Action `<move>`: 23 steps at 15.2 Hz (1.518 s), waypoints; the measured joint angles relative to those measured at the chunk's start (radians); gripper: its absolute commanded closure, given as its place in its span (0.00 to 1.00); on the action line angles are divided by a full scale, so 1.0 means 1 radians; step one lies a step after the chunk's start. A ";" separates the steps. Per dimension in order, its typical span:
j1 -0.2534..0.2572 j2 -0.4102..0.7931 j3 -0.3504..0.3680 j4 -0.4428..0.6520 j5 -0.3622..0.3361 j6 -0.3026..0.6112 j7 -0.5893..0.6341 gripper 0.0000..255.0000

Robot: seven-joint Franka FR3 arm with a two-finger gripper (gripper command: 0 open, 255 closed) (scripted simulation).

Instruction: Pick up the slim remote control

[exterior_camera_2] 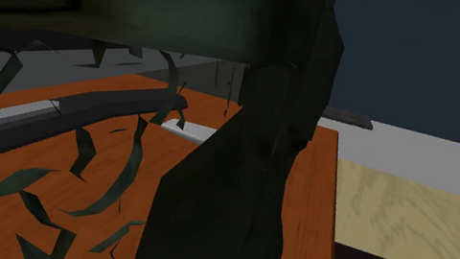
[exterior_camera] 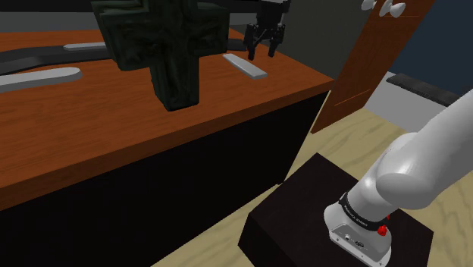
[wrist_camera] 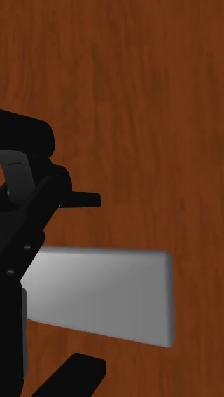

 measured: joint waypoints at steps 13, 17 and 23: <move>0.011 0.207 0.013 0.132 -0.016 0.085 0.029 0.00; 0.011 0.207 0.013 0.124 -0.016 0.094 0.029 1.00; 0.011 0.207 0.013 0.123 -0.016 0.095 0.029 1.00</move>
